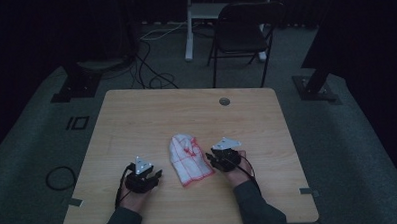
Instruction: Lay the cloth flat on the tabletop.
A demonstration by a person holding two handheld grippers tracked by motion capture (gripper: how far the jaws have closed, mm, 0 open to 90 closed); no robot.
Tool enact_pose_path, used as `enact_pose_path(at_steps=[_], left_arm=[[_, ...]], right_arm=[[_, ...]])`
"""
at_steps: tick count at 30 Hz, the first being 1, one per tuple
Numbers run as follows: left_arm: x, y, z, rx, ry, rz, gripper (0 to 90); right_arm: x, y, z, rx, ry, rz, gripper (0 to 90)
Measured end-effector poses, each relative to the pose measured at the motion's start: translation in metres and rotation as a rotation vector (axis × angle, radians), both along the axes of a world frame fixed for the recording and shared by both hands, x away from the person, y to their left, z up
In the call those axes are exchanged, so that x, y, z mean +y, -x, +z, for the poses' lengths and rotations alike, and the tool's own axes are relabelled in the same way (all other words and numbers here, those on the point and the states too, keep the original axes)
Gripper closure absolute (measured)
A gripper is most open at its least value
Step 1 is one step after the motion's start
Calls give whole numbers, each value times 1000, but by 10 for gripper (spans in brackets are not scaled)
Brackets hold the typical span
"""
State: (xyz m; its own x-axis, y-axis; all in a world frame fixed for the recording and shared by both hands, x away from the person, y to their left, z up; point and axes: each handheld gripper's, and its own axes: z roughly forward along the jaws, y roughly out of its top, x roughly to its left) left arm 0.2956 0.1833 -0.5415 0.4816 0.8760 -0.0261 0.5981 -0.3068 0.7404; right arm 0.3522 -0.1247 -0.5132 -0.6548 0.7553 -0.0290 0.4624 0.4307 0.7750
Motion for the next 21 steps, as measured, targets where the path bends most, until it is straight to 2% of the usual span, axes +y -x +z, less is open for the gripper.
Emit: enact_pose_path(at_steps=[16,21], left_arm=[[-22,19,1,13,-2,-84,584],[-34,29,0,16,-3,-132,584]], right_arm=[[16,-12,8,-9,-16,25,632],[23,-12,8,-10,-9,49,626]])
